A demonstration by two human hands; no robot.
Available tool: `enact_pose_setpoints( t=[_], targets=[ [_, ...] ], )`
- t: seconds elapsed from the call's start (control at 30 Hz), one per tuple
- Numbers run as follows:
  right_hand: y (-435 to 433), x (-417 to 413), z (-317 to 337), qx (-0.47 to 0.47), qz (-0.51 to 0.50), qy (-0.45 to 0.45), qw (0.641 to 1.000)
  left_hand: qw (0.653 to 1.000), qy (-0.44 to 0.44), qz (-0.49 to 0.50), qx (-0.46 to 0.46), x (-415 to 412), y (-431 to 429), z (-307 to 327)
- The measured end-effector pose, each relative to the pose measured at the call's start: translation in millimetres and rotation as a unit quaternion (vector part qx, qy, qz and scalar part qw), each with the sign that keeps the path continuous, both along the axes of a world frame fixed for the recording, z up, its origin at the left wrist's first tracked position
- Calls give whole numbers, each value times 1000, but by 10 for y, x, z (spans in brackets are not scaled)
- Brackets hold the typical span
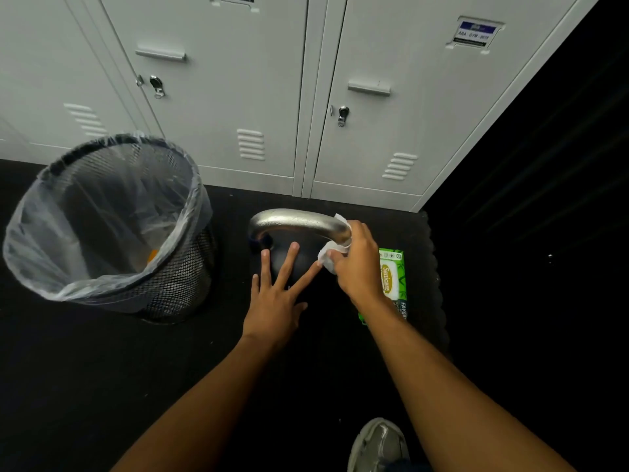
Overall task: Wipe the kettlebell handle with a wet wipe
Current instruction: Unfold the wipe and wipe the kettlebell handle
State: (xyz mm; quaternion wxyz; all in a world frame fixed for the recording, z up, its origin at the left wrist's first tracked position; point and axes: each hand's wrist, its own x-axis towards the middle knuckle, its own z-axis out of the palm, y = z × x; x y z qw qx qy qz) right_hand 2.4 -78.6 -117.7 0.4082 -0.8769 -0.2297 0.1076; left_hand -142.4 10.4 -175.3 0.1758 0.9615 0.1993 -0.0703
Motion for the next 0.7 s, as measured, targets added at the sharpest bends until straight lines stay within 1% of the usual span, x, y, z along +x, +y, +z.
enact_pose_setpoints(
  t=[0.07,0.1,0.17,0.2,0.23,0.33,0.43,0.5,0.57,0.6,0.63,0.7],
  targets=[
    [64,46,11,46,-31,81,995,1000,-7,1,5,-5,0,3],
    [73,105,18,58,-30,137,988,1000,-7,0,6,-5,-3,12],
    [62,199,75,57,14,231,971,1000,-7,0,5,-6,0,20],
    [53,227,114,41,38,242,969,1000,-8,1,5,-8,1,22],
    [51,257,129,19,53,233,971,1000,-8,2,5,-7,2,20],
    [72,262,157,-26,58,145,987,1000,-12,3,3,-2,-4,10],
    [127,110,156,-11,39,38,998,1000,-13,2,8,-5,-2,6],
    [132,13,123,-8,38,-57,998,1000,-11,0,12,-9,-1,2],
    [100,6,59,-2,30,-114,993,1000,-10,1,9,-9,-4,5],
    [71,27,22,-5,17,-114,993,1000,-10,2,7,-11,-6,9],
    [40,55,-16,-8,3,-95,995,1000,-10,3,7,-12,-7,13],
    [-4,86,-54,-10,-11,-14,1000,1000,-9,5,8,-12,-11,12]
  ],
)
